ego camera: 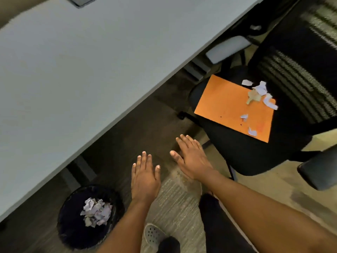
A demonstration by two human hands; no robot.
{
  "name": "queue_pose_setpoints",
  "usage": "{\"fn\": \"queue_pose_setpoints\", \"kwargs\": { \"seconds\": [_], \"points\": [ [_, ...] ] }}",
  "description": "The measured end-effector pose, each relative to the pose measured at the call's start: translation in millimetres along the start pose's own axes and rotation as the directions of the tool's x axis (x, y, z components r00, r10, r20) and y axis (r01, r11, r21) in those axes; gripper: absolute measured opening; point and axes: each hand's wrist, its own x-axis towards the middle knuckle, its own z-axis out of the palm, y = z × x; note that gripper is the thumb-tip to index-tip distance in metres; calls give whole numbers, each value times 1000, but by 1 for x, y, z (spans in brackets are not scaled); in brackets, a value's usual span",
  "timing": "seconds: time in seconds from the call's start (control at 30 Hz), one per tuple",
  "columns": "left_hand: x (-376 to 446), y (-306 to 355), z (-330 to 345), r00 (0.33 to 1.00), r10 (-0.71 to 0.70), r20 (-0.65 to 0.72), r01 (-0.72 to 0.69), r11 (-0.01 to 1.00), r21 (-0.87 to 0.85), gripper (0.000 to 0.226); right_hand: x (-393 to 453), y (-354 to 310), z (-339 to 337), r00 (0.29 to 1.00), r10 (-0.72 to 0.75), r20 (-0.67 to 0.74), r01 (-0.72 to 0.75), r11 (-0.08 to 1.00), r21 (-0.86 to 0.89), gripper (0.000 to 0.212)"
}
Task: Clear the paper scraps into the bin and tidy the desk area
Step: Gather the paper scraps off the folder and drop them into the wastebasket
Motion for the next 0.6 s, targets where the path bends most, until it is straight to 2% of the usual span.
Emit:
{"fn": "queue_pose_setpoints", "kwargs": {
  "seconds": [0.1, 0.2, 0.33, 0.4, 0.47, 0.6],
  "points": [
    [21, 34, 5, 996, 85, 31, -86, 996, 33, 59, -1, 45, -26, 988, 136, -72, -134, 990, 36, 85],
    [43, 67, 16, 985, 155, 78, -161, 984, 70, 59, -4, 93, -46, 940, 315, -133, -307, 949, 79, 75],
    [71, 117, 35, 963, 226, 148, -242, 965, 100, 61, -12, 155, -65, 789, 569, -230, -542, 822, 176, 62],
    [88, 140, 45, 953, 248, 173, -270, 956, 113, 62, -10, 182, -72, 718, 662, -215, -618, 749, 240, 64],
    [105, 163, 55, 945, 265, 192, -290, 950, 117, 62, -3, 205, -77, 680, 710, -183, -651, 700, 293, 65],
    [141, 208, 75, 922, 323, 213, -353, 928, 117, 61, 19, 242, -80, 668, 731, -140, -672, 674, 307, 68]
  ]
}}
